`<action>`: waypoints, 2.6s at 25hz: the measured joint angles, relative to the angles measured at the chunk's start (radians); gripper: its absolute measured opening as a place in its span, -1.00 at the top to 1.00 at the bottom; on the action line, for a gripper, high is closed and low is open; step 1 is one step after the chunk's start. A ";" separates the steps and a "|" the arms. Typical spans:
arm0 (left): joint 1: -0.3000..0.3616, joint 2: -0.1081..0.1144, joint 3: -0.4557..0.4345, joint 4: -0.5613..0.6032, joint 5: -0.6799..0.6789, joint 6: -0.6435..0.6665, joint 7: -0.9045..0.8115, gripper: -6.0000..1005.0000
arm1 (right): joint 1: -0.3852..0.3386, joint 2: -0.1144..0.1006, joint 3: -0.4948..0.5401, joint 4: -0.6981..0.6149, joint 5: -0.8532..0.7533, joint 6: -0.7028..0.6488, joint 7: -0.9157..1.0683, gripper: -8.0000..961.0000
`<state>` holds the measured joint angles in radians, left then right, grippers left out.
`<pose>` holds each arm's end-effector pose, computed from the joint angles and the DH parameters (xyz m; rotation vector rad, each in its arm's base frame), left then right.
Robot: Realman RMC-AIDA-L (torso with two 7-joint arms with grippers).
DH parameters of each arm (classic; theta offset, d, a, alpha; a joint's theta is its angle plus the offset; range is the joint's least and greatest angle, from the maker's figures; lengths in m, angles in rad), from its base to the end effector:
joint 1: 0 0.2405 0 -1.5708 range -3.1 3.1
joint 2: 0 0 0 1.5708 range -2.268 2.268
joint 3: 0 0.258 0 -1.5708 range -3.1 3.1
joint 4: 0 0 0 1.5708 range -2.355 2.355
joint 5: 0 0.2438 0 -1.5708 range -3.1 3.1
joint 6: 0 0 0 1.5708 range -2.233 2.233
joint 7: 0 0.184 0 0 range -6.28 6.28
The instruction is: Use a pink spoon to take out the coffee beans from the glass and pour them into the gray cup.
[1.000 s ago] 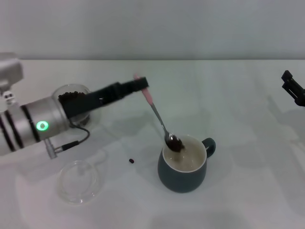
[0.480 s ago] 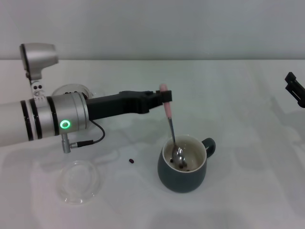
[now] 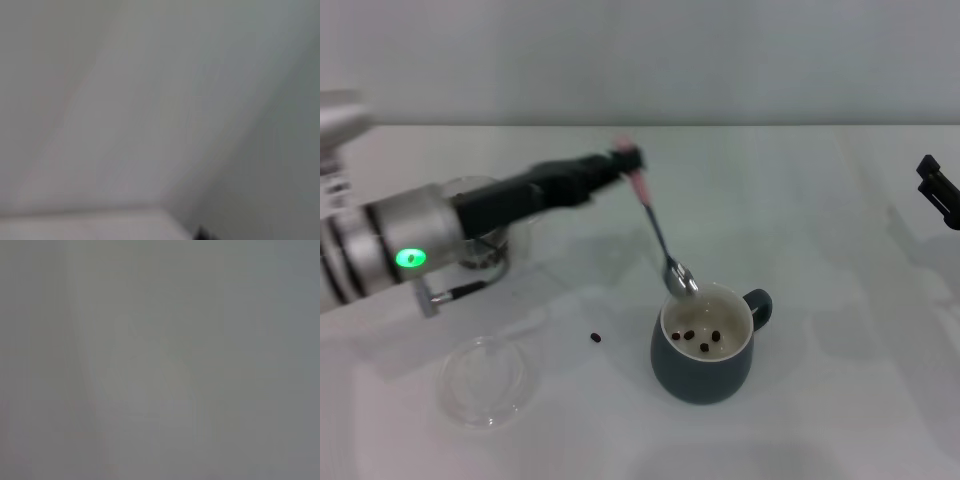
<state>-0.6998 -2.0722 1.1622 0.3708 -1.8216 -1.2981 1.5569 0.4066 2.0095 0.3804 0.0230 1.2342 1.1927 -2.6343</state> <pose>-0.1784 0.4161 -0.0941 -2.5843 -1.0575 -1.1123 0.4043 0.3630 -0.0001 -1.5788 0.7614 0.7478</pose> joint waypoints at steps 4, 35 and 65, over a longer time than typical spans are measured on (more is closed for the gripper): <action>0.099 0.014 -0.052 0.000 -0.161 -0.119 -0.026 0.72 | 0.000 0.000 -0.003 0.002 -0.002 0.026 0.003 -0.83; 0.481 0.038 -0.338 -0.156 -0.087 -0.027 -0.085 0.73 | 0.027 -0.002 0.006 -0.036 0.022 0.027 -0.003 -0.83; 0.445 -0.001 -0.348 -0.174 -0.157 0.041 0.233 -0.05 | 0.003 -0.003 0.008 -0.054 0.088 0.030 0.003 -0.83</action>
<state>-0.2543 -2.0736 0.8145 0.1966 -1.9782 -1.2567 1.7903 0.4095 2.0065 0.3881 -0.0314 1.3225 1.2226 -2.6311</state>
